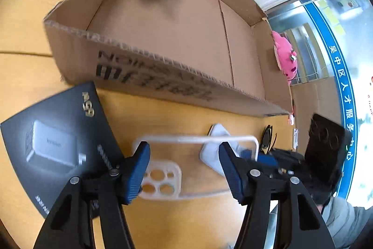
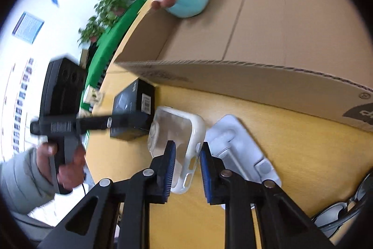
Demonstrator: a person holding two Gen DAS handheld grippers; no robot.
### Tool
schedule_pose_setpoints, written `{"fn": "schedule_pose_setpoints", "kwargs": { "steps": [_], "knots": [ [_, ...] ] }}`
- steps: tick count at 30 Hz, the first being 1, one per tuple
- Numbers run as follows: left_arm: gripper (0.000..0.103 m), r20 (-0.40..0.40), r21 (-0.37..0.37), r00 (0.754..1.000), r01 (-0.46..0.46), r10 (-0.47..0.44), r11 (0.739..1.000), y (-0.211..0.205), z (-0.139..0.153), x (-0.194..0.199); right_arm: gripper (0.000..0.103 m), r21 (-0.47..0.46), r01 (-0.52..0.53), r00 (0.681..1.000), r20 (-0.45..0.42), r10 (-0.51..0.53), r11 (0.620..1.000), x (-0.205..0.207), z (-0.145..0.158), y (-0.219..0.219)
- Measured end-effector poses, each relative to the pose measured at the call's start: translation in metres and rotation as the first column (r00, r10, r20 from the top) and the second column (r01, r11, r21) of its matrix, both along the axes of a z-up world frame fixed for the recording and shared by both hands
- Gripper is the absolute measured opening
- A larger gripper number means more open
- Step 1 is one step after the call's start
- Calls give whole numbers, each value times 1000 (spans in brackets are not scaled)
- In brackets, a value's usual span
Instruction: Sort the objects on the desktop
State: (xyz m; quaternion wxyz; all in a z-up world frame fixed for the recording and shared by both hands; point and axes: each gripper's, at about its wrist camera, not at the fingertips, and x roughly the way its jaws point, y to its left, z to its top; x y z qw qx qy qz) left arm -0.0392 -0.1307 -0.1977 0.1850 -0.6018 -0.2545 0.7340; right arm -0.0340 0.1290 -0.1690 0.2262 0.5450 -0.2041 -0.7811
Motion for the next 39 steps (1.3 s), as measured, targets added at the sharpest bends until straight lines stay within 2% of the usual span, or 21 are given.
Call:
{"fn": "schedule_pose_setpoints", "kwargs": {
  "steps": [3, 5, 7, 9, 10, 13, 14, 17, 19, 20, 21, 23, 25, 26, 29, 31, 33, 35, 36, 37, 39],
  "knots": [
    [65, 48, -11, 998, 27, -27, 1000, 6, -5, -9, 19, 37, -41, 997, -71, 43, 998, 2, 14, -10],
    [65, 35, 7, 999, 34, -34, 999, 7, 2, -8, 19, 114, -108, 981, -146, 124, 988, 11, 30, -23],
    [67, 21, 48, 1000, 17, -18, 999, 1, 13, -2, 19, 199, -170, 953, -214, 212, 965, 21, 44, -37],
    [71, 20, 84, 1000, 1, -2, 996, -8, 21, 5, 17, 314, -252, 896, -281, 343, 915, 41, 59, -53],
    [74, 19, 97, 1000, -6, 4, 995, -13, 26, 10, 15, 367, -286, 867, -294, 402, 885, 50, 61, -61],
    [76, 18, 101, 1000, 13, -15, 995, -21, 39, 25, 15, 534, -393, 745, -293, 600, 749, 86, 58, -89],
    [76, 23, 94, 999, 26, -28, 995, -21, 41, 30, 15, 597, -428, 686, -273, 674, 678, 103, 50, -97],
    [76, 69, 30, 994, 78, -80, 996, -18, 35, 41, 15, 700, -497, 570, -181, 802, 512, 138, 22, -113],
    [76, 110, -31, 986, 132, -128, 991, -14, 25, 51, 15, 718, -522, 547, -132, 826, 461, 151, 7, -112],
    [76, 121, -47, 982, 153, -147, 987, -12, 21, 56, 15, 713, -528, 560, -115, 820, 461, 156, 1, -108],
    [76, 137, -63, 977, 172, -162, 983, -9, 17, 60, 21, 702, -527, 584, -110, 804, 479, 158, -1, -102],
    [76, 165, -89, 966, 214, -197, 973, -2, 8, 69, 35, 675, -513, 655, -91, 750, 530, 160, -3, -90],
    [75, 204, -133, 950, 265, -236, 955, 8, -3, 78, 48, 624, -481, 752, -68, 656, 616, 155, -2, -75],
    [75, 222, -144, 945, 277, -242, 950, 10, -8, 83, 56, 588, -444, 814, -51, 579, 676, 151, -1, -64],
    [72, 260, -155, 938, 273, -227, 950, 11, -13, 100, 60, 465, -308, 934, -17, 356, 830, 141, 3, -39],
    [72, 286, -162, 937, 255, -203, 953, 13, -13, 112, 60, 413, -217, 971, -4, 240, 885, 128, 4, -31],
    [67, 324, -175, 928, 251, -185, 952, 18, -18, 124, 60, 389, -130, 991, 26, 131, 912, 116, -4, -26],
    [53, 360, -191, 918, 249, -169, 949, 23, -26, 131, 59, 393, -82, 996, 73, 58, 916, 104, -21, -24],
    [48, 377, -203, 913, 247, -157, 948, 25, -31, 134, 55, 402, -68, 995, 93, 33, 913, 100, -27, -22],
    [37, 398, -219, 906, 243, -140, 945, 26, -37, 136, 49, 409, -62, 994, 107, 19, 911, 96, -33, -18],
    [29, 381, -228, 916, 223, -124, 948, 27, -35, 137, 44, 448, -74, 996, 84, 40, 891, 97, -30, -25]
  ]
}}
